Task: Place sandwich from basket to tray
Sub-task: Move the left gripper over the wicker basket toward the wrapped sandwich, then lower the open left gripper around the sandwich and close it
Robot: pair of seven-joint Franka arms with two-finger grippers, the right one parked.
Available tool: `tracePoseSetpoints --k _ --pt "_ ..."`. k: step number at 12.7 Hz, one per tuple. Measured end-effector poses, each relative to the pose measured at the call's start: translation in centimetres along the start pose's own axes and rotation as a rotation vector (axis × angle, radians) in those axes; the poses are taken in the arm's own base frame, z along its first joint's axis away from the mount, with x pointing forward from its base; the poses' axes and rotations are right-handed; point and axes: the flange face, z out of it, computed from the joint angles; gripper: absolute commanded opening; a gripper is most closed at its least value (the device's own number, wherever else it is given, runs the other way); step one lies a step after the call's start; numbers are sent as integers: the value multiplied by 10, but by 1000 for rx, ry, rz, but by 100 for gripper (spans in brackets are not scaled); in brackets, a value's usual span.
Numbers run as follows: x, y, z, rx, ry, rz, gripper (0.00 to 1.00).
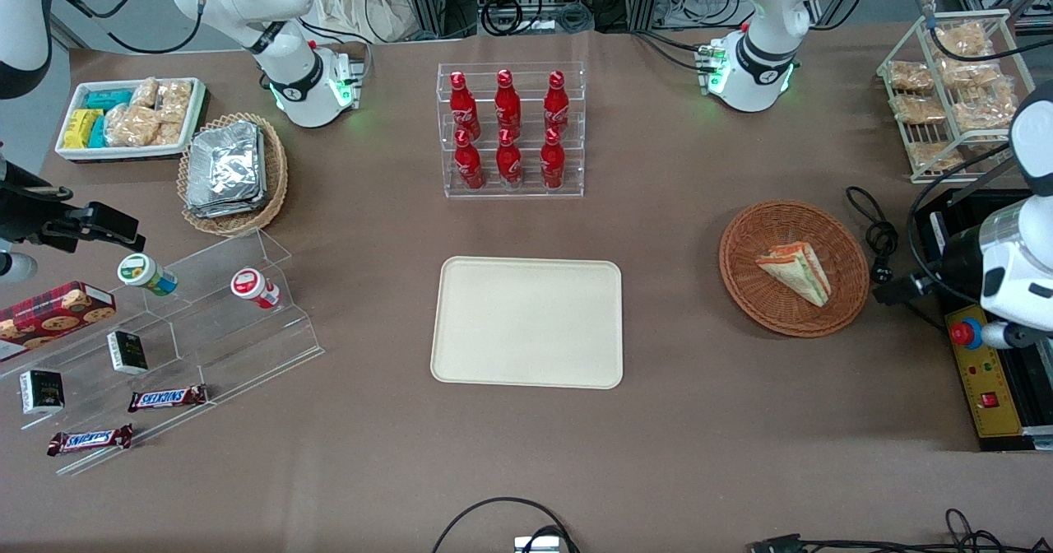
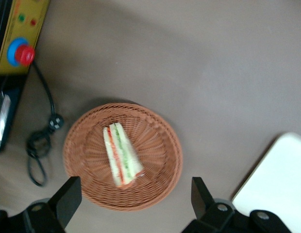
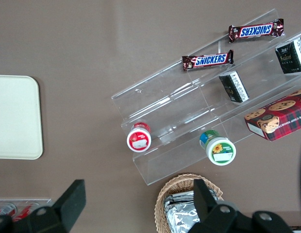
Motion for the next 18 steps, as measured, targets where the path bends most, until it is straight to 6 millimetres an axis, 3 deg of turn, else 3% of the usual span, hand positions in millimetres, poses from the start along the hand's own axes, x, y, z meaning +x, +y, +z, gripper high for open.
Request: tracePoseSetpoints --k 4,8,11,14,18 --pt "-7 6 68 -19 21 -482 100" --pt "-53 8 140 -5 20 -592 100" --pt "-94 -8 189 32 5 -580 100" --pt "-114 -23 213 86 -1 -497 100" --pt "-119 -30 223 123 0 -398 100"
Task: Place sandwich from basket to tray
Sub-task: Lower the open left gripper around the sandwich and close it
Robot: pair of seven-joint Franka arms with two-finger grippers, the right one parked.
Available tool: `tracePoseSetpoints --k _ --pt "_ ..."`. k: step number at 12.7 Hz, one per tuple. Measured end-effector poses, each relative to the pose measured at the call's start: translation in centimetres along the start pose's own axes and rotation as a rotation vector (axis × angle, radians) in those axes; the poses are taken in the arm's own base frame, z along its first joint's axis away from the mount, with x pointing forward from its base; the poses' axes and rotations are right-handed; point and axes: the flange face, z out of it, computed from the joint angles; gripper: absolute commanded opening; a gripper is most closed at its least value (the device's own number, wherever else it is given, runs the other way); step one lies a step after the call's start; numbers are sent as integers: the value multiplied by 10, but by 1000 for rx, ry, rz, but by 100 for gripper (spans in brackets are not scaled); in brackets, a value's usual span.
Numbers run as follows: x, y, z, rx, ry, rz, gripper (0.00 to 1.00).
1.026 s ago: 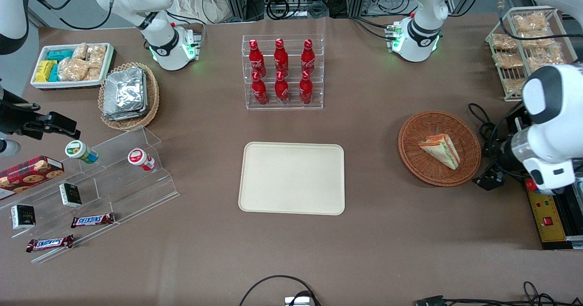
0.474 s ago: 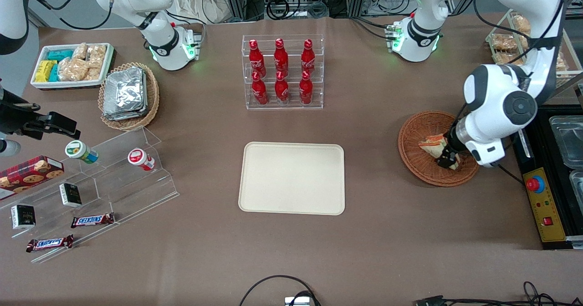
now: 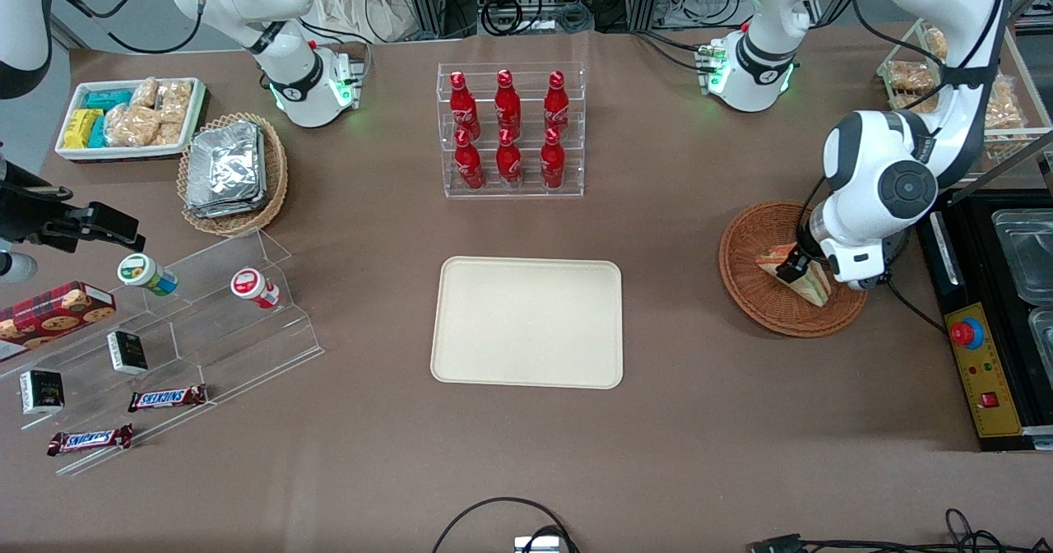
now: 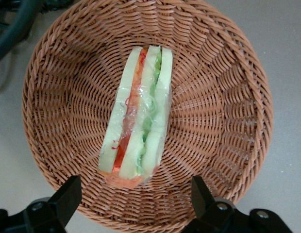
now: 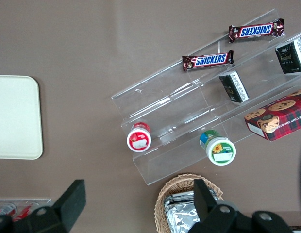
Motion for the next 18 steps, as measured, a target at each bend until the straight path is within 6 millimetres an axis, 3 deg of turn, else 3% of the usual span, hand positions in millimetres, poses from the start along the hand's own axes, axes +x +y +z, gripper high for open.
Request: tracePoseSetpoints --k 5,9,10,11,14,18 --pt "19 -13 7 15 21 -11 100" --pt "23 -8 35 0 19 -13 100" --pt "23 -6 43 0 16 -16 56" --pt "23 -5 48 0 14 -21 1" --pt "25 -3 49 -8 18 -32 0" --pt "40 -4 33 -41 36 -59 0"
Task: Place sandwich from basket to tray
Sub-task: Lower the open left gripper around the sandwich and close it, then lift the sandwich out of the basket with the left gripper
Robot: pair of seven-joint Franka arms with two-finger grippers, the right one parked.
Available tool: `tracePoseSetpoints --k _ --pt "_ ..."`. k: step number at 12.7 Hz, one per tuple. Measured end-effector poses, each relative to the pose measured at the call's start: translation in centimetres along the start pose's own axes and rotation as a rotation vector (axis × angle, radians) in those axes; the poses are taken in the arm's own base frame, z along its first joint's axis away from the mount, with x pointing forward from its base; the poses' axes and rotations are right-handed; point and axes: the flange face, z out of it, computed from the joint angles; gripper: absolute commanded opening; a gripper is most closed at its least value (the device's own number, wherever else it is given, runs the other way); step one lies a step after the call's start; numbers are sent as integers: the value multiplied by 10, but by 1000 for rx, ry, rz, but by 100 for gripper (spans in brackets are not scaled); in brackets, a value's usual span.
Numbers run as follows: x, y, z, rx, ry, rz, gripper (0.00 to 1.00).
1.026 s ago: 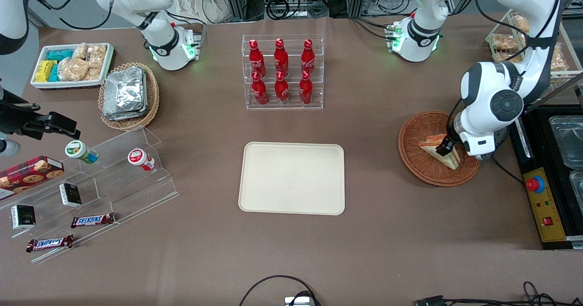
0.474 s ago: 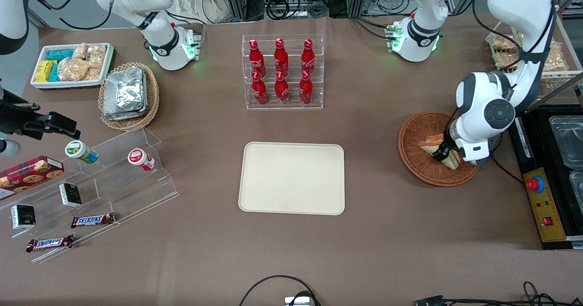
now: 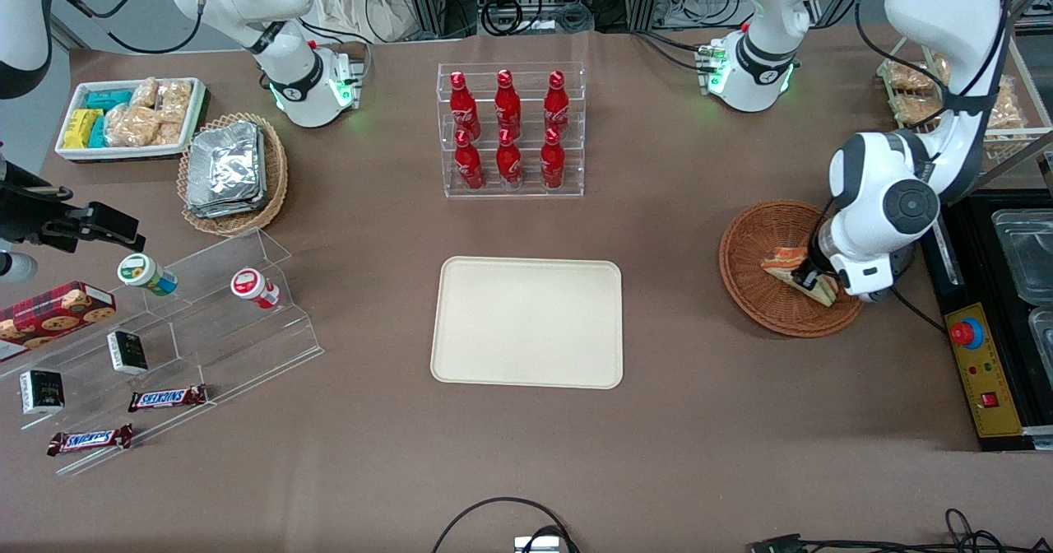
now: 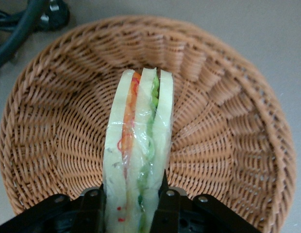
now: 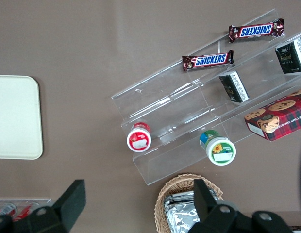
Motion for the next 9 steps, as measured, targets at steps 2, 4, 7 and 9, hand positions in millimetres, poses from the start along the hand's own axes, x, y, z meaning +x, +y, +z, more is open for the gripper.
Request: tracePoseSetpoints --k 2,4,7,9 --pt "9 5 -20 -34 21 -11 0" --pt "14 8 -46 -54 38 -16 0" --pt "7 17 -90 -59 52 13 0" --pt "-16 40 -123 -62 36 152 0"
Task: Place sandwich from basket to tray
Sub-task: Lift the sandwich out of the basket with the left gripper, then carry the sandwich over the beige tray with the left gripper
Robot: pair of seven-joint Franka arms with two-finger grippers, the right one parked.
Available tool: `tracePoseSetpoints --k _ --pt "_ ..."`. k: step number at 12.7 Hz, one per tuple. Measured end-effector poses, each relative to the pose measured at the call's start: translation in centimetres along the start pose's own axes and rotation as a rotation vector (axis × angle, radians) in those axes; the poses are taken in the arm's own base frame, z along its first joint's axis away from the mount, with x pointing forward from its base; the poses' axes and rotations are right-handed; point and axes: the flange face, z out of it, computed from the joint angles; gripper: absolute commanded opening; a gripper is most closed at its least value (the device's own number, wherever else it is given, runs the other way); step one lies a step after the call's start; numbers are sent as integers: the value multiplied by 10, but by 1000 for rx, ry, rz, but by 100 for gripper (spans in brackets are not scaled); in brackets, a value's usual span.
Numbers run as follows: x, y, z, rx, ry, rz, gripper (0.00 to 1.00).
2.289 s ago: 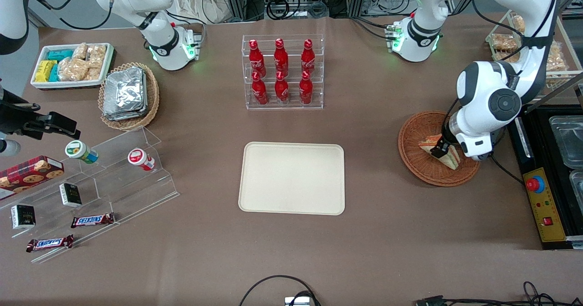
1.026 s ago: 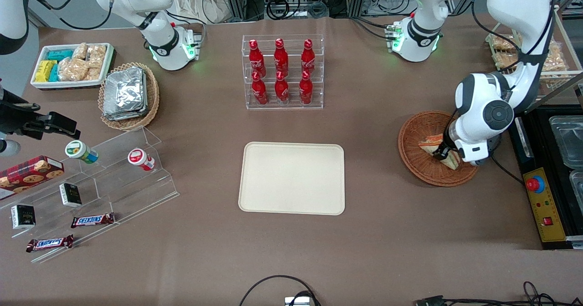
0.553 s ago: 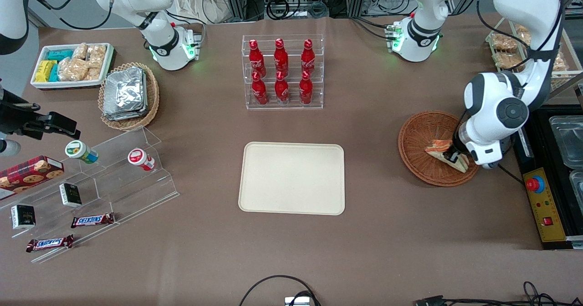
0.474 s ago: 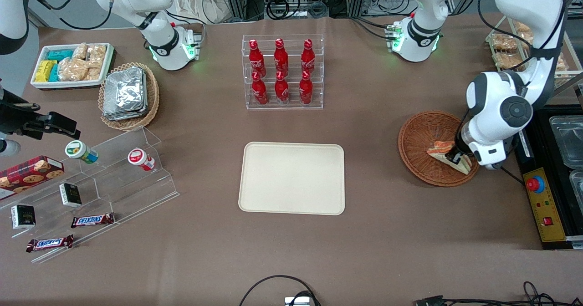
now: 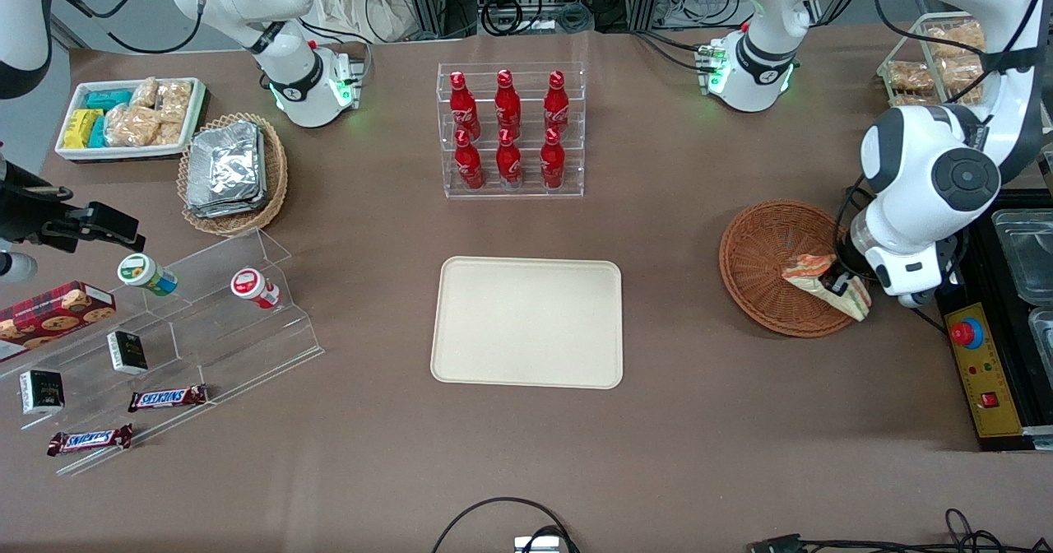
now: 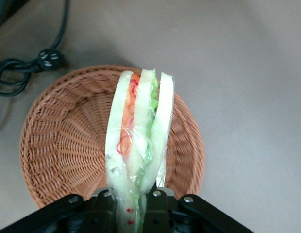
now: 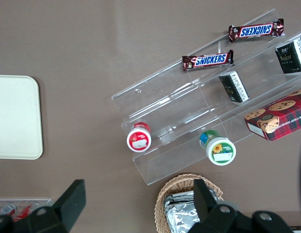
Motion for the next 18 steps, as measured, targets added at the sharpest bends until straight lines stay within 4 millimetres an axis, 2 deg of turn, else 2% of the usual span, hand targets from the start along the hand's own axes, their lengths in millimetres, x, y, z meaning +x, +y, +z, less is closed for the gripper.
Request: tracePoseSetpoints --k 3,5,6,8,11,14,16,18 --pt "-25 42 -50 -58 -78 264 0" --pt "-42 70 -74 -98 -78 392 0" --pt "-57 89 -80 -112 -82 445 0" --pt "-99 128 -76 -134 -116 542 0" --pt "-155 175 -40 -127 -187 662 0" --pt "-204 217 22 -78 -241 764 0" --pt "-221 234 62 -50 -279 797 0" --pt "-229 243 88 -26 -286 823 0"
